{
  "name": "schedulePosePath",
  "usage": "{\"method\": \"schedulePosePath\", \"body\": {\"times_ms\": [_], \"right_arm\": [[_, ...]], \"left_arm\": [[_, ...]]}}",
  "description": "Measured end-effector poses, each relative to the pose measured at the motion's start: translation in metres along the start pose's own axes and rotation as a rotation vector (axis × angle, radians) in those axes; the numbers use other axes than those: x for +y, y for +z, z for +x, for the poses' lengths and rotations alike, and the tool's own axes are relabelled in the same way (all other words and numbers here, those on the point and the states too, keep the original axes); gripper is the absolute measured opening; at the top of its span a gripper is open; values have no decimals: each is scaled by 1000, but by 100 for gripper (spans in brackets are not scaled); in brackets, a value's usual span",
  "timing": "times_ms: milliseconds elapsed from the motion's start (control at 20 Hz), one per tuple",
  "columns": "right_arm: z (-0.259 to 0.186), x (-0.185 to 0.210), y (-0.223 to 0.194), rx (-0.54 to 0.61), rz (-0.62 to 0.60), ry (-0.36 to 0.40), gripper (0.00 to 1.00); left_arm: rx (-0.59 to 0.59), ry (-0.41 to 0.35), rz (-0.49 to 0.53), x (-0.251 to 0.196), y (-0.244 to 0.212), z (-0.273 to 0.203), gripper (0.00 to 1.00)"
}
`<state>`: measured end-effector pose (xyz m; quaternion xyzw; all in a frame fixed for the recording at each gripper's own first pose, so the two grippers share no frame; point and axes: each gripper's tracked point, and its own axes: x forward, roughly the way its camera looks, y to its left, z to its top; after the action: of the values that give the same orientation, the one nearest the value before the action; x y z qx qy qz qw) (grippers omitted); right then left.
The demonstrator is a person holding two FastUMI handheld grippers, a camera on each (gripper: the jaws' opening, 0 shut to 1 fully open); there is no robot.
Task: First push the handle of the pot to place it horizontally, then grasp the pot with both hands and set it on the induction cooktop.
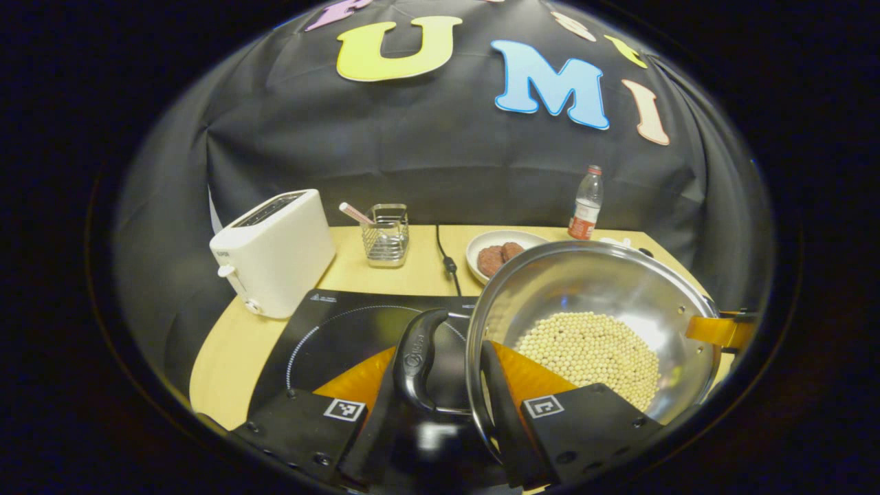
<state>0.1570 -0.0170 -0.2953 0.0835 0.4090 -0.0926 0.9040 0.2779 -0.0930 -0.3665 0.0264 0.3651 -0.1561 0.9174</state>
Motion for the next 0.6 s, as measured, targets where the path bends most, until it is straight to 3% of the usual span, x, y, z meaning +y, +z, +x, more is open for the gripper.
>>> {"method": "schedulePosePath", "body": {"times_ms": [50,200,250,350,600], "right_arm": [[1,9,-1,0,3,-2,47],[4,35,-4,2,7,-9,47],[4,43,-4,0,8,-11,47],[6,61,-7,2,12,-13,47],[13,107,-13,9,11,2,47]], "left_arm": [[-2,-1,0,9,0,0,65],[4,-8,-1,36,0,6,65],[3,-9,0,46,0,8,69],[5,-9,2,65,0,10,65],[5,4,3,116,-1,15,65]]}}
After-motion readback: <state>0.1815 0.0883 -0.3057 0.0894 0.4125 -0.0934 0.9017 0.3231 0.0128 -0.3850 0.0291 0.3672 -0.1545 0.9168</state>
